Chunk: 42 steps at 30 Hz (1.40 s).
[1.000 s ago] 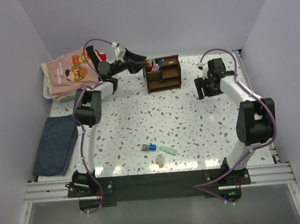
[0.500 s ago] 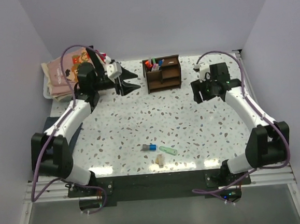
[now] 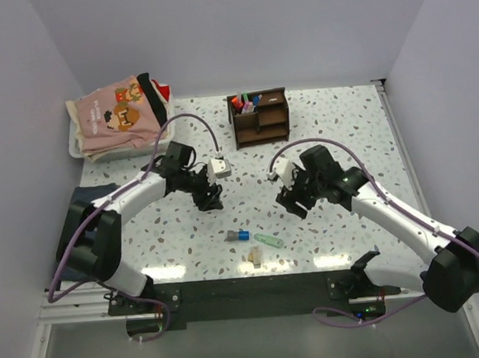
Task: Sort the stationery into containers
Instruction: Pick up the stationery from the center of the board.
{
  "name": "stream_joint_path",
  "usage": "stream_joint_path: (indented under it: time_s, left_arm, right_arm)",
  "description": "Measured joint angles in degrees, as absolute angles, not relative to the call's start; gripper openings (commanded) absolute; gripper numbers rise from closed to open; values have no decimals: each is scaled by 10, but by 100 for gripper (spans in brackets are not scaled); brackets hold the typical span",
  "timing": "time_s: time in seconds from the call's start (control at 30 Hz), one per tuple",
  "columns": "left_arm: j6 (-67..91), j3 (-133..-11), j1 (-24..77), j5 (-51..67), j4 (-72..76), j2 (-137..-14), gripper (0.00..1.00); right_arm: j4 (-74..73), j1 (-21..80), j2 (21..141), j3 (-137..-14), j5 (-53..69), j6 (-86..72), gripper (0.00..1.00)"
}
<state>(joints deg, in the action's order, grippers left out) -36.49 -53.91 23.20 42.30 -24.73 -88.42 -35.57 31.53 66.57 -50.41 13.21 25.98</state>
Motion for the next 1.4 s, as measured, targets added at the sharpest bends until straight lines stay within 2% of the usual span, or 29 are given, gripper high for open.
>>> stream_joint_path:
  time_s: [0.1, 0.13, 0.17, 0.5, 0.63, 0.83, 0.97, 1.13, 1.4]
  left_arm:
    - [-314, -540, 231, 401, -241, -909, 65]
    - [-296, -540, 230, 389, -236, -912, 70]
    - [-279, -540, 230, 376, -233, -912, 100]
    - [-180, -561, 203, 222, -222, -914, 100]
    - [-165, -604, 195, 227, -244, -912, 100]
    - [-95, -603, 163, 229, -241, -900, 100]
    - [-106, -609, 196, 195, -254, -892, 93]
    - [-112, -597, 229, 194, -255, -851, 93]
    - [-104, -518, 226, 150, -227, -779, 93]
  right_arm:
    - [-354, 355, 664, -491, 132, 272, 71]
    - [-352, 365, 664, -486, 132, 270, 71]
    - [-350, 374, 664, -481, 131, 268, 71]
    - [-304, 397, 717, -473, 110, 177, 74]
    - [-304, 393, 724, -487, 86, 142, 75]
    - [-302, 375, 743, -543, 87, 114, 74]
    - [-311, 375, 769, -559, 103, 128, 72]
    - [-350, 382, 816, -578, 106, 150, 72]
    - [-363, 471, 841, -578, 55, 150, 75]
